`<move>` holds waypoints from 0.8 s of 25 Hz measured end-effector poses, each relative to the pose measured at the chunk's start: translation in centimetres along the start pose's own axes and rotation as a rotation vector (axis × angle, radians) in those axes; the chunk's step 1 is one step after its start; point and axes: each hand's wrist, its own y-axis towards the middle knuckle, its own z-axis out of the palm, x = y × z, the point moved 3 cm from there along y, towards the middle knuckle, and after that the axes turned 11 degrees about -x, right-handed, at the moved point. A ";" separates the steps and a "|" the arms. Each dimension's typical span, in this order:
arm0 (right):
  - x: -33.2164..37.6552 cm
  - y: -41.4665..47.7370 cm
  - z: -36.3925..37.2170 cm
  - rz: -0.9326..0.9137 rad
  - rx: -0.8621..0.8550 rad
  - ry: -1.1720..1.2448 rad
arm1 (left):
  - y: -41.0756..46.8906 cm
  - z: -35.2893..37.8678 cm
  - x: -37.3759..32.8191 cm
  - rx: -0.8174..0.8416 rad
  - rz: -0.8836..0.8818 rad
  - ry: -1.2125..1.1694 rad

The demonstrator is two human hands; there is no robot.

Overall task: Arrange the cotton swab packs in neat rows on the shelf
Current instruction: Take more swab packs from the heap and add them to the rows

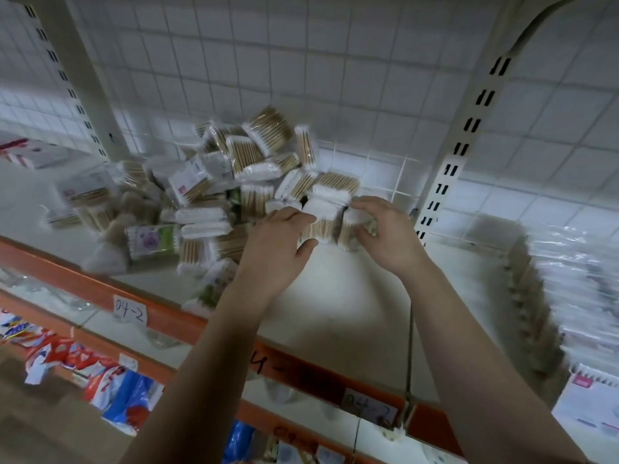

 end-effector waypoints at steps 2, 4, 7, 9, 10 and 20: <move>-0.1 0.1 0.1 0.013 -0.017 -0.007 | 1.3 0.8 0.1 0.025 0.010 0.052; -0.3 0.0 0.2 0.030 -0.018 -0.011 | 2.4 1.6 0.0 0.053 0.027 0.116; -0.5 -0.2 0.1 0.047 -0.012 0.003 | 3.2 2.1 -0.1 0.072 0.028 0.160; -0.6 -0.2 -0.1 0.048 -0.008 -0.003 | 3.6 2.2 0.1 0.074 0.022 0.176; -0.7 -0.1 -0.2 0.050 -0.003 -0.008 | 3.8 2.2 0.1 0.066 0.024 0.182; -1.2 -0.1 -1.4 0.185 -0.002 -0.005 | 4.7 1.7 -0.5 0.069 0.101 0.128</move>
